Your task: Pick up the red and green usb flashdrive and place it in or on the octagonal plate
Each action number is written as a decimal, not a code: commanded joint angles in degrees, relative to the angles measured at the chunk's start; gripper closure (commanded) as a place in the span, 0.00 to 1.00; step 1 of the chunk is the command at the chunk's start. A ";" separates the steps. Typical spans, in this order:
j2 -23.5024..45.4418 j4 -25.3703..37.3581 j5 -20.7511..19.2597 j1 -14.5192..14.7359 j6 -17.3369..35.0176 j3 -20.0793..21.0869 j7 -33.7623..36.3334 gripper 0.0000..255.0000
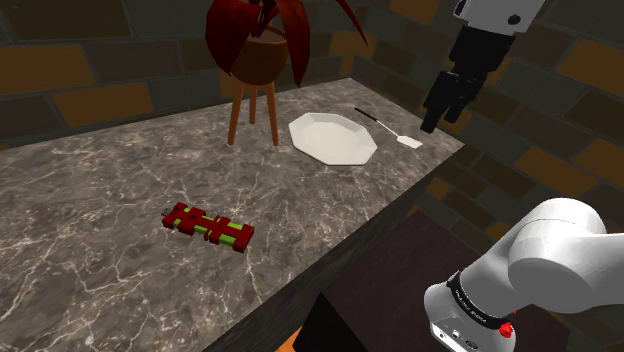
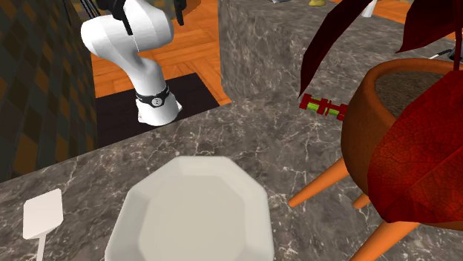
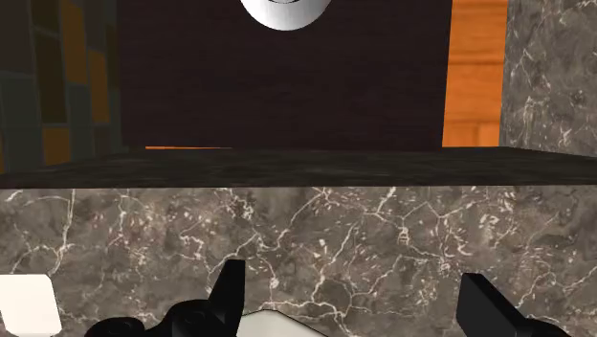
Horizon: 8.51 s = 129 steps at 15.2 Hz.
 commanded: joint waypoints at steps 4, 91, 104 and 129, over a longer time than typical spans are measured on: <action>4.09 0.06 1.45 1.63 4.45 2.30 0.04 0.00; 72.05 37.55 -17.11 21.05 34.06 21.95 11.37 1.00; 68.76 42.54 -15.20 20.70 26.12 22.86 10.06 1.00; 49.83 25.46 -6.73 3.94 27.01 15.22 -15.97 1.00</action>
